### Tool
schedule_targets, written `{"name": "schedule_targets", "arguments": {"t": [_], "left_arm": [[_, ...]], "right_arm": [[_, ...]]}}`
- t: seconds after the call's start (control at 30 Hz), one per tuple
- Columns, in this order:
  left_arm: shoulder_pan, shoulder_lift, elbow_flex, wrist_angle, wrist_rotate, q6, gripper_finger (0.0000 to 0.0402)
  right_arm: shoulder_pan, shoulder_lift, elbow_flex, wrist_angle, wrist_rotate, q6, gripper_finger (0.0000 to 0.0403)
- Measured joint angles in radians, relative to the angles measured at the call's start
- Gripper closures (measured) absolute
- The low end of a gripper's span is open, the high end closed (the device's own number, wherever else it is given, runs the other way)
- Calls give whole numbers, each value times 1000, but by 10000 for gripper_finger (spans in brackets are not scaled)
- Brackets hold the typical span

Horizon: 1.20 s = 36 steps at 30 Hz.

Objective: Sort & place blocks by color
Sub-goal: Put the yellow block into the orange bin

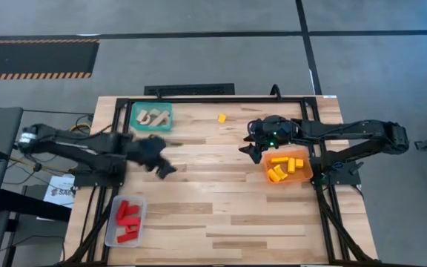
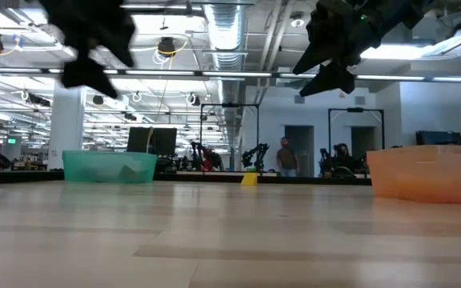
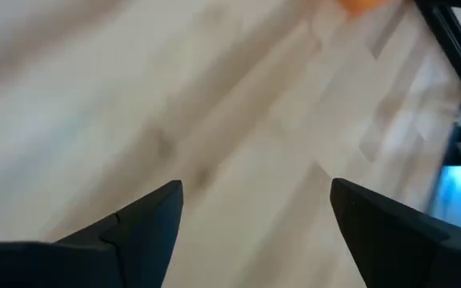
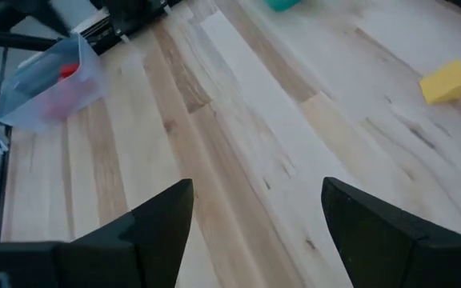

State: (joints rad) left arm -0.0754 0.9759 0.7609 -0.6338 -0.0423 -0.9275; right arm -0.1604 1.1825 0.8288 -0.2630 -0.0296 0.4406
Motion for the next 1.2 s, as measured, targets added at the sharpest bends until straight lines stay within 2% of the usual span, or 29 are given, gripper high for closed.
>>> {"name": "schedule_targets", "arguments": {"t": [0.13,0.23,0.5,0.67,0.8,0.87,0.97,1.1,1.2], "left_arm": [[184,129,0,204,89,309,98],[280,221,28,327,169,506,97],[410,469,208,353,190,1127,97],[510,674,341,371,239,1336,97],[576,864,504,368,280,1451,97],[605,956,615,365,275,1435,97],[650,1089,813,279,253,1237,97],[670,1238,1053,12,160,914,97],[651,1319,1162,-156,142,748,97]], "right_arm": [[0,0,0,-28,1,57,109],[4,0,0,-65,2,107,109],[57,0,0,-240,36,218,109],[87,0,0,-324,37,273,109],[95,0,0,-335,43,298,109],[90,0,0,-335,54,311,109],[74,0,0,-336,59,324,109],[63,0,0,-340,59,349,109],[63,0,0,-342,59,348,109]]}}
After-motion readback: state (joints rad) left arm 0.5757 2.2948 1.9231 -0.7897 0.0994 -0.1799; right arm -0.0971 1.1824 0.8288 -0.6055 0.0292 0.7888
